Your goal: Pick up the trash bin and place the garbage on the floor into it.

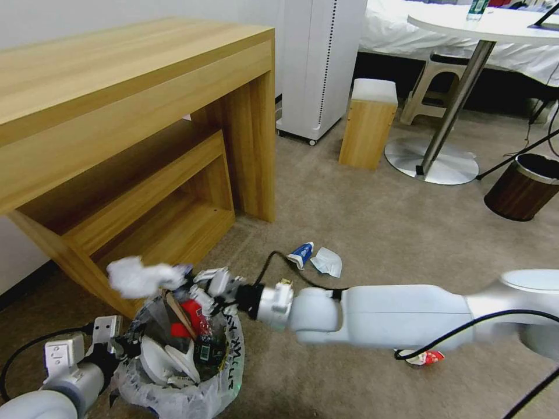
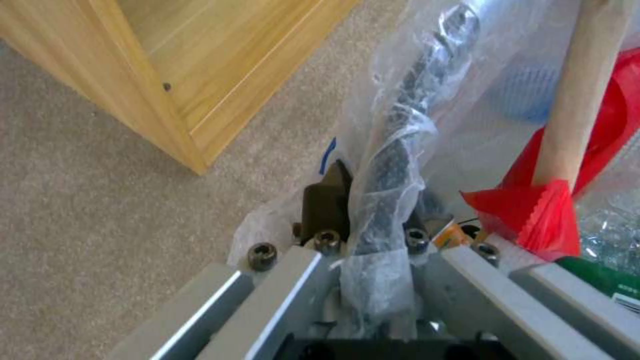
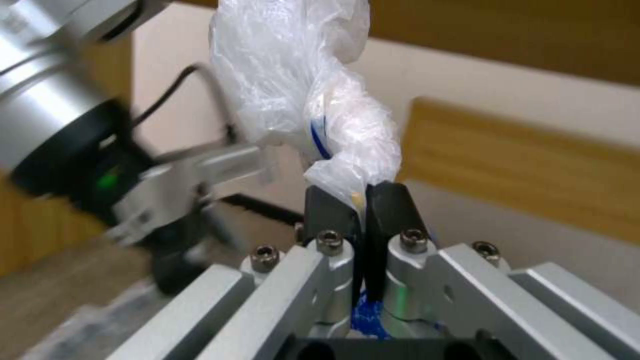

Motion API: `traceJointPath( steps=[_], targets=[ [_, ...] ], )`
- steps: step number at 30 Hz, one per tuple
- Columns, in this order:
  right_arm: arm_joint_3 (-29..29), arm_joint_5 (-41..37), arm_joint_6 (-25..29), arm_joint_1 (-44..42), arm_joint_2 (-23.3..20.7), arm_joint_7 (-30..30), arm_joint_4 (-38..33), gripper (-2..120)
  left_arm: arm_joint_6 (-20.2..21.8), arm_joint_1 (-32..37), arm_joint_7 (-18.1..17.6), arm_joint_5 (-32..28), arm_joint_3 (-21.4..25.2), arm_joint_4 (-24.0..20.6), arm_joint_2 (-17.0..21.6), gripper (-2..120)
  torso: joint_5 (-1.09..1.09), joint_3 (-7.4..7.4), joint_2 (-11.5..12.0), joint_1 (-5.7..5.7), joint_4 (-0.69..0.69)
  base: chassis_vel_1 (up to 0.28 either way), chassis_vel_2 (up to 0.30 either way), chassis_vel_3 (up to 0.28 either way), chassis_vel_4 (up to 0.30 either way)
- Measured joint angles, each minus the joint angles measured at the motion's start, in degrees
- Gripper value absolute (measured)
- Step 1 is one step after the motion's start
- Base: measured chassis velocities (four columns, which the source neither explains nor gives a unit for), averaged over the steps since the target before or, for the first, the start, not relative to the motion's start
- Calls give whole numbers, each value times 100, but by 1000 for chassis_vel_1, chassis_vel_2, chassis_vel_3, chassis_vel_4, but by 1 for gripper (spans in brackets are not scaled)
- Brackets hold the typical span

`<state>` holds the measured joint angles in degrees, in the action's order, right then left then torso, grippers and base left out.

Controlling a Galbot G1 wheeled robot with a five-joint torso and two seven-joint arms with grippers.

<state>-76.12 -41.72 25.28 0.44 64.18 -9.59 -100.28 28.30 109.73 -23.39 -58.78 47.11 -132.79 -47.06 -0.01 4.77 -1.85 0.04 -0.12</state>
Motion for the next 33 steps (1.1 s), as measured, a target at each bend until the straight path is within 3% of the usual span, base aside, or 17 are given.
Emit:
traceJointPath(
  steps=[25, 33],
  targets=[
    [-422, 110, 30, -463, 91, -56, 296, 2, -119, 92, -9, 61, 115, -55, -173, 0, 1, 0, 0, 0, -1, 0, 0, 0, 0],
    [-369, 208, -69, -699, -376, -273, 145, 2, -165, 35, -1, 131, 31, 32, -243, 0, 2, 0, 0, -1, -2, 0, 0, 0, 0]
  ],
)
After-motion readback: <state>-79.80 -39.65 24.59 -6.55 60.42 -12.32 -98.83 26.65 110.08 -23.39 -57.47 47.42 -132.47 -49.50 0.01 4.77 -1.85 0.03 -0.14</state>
